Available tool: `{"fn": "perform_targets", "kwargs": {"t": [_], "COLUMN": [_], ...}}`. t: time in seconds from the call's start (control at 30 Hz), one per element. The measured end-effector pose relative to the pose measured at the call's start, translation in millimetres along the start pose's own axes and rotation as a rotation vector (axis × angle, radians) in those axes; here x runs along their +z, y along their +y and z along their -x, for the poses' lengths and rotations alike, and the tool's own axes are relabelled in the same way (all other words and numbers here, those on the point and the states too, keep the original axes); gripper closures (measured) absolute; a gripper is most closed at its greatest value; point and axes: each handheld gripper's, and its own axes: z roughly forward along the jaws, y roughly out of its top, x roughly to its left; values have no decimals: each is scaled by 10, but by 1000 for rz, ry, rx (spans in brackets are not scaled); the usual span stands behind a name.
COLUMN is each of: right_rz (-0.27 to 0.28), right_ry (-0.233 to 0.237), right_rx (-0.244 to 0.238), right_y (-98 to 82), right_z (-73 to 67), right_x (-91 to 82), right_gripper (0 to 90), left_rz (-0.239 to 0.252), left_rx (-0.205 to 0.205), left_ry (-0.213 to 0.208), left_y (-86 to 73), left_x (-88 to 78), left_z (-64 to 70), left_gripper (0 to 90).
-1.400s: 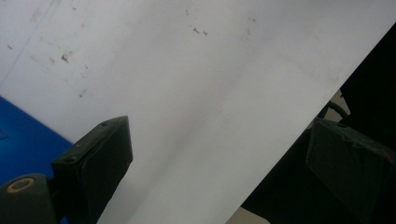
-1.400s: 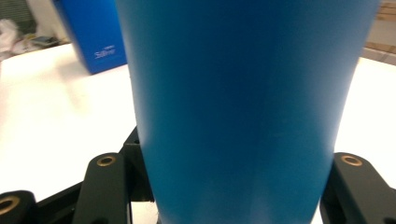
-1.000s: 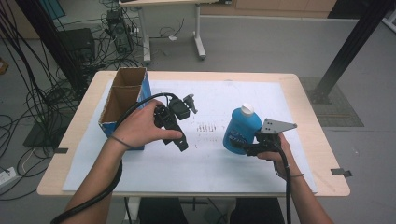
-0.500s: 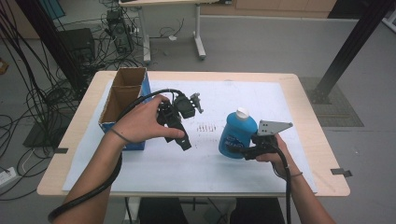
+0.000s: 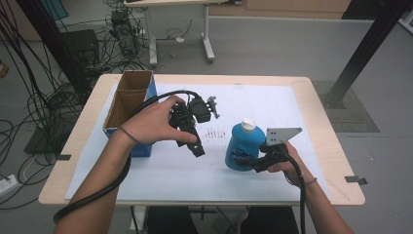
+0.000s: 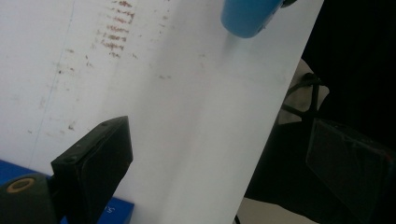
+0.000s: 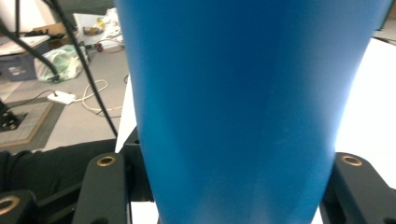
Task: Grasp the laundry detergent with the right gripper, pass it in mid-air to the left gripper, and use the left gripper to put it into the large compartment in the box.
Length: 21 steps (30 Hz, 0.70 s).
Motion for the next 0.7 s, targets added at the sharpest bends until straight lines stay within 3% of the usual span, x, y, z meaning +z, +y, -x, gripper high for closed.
{"fn": "perform_targets", "kwargs": {"t": [0.5, 0.7], "right_rz": [-29, -42], "right_ry": [77, 95], "right_rx": [-31, -32], "right_y": [92, 103], "right_z": [-28, -26], "right_x": [114, 174], "right_gripper": [409, 409], "left_rz": [-5, -1], "left_rx": [56, 61], "left_ry": [-15, -20], "left_y": [129, 155], "left_x": [-35, -67], "left_z": [78, 95], "left_gripper": [75, 75]}}
